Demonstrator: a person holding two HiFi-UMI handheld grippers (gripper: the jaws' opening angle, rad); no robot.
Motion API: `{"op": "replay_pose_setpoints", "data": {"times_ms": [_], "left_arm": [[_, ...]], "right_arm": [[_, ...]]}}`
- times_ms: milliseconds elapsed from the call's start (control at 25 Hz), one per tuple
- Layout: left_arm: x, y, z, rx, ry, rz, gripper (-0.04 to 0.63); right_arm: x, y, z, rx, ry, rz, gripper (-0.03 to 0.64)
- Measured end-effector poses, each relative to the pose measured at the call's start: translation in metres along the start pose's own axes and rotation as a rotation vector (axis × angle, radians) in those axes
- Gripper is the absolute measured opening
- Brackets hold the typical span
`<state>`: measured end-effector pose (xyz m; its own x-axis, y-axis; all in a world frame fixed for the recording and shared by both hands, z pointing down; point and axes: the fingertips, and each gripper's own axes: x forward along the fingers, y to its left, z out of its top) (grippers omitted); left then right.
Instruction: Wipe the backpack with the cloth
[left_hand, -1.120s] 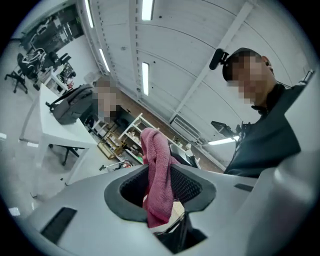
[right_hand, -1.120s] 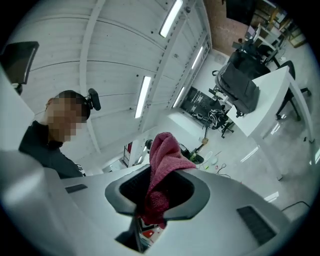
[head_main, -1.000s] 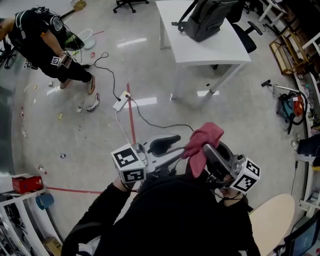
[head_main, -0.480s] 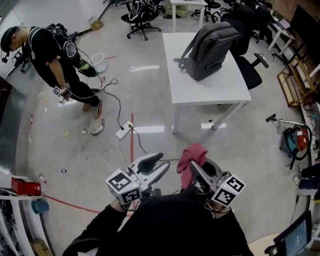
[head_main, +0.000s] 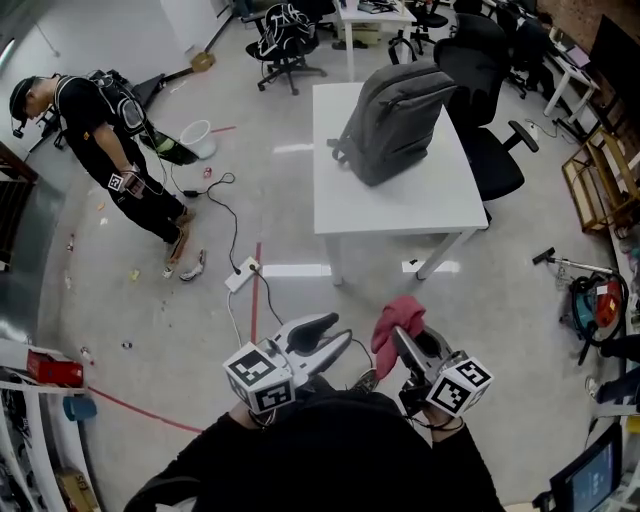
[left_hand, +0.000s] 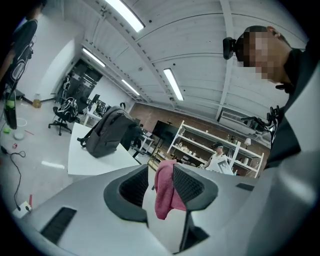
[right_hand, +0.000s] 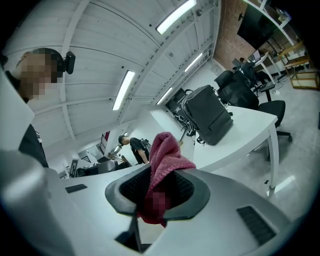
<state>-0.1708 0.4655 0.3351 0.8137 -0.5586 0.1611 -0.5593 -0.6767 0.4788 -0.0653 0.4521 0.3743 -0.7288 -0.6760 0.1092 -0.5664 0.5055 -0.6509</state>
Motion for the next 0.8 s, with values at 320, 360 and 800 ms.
{"op": "replay_pose_setpoints", "data": {"times_ms": [320, 360, 800], "left_arm": [[0.046, -0.003, 0.004, 0.06, 0.05, -0.004, 0.167], [0.05, -0.002, 0.004, 0.071, 0.06, -0.009, 0.167], [0.135, 0.082, 0.047, 0.06, 0.071, -0.141, 0.167]], "right_arm": [[0.002, -0.047, 0.015, 0.023, 0.042, -0.023, 0.097], [0.005, -0.052, 0.018, 0.022, 0.043, -0.026, 0.097], [0.052, -0.131, 0.097, -0.034, -0.008, -0.214, 0.097]]}}
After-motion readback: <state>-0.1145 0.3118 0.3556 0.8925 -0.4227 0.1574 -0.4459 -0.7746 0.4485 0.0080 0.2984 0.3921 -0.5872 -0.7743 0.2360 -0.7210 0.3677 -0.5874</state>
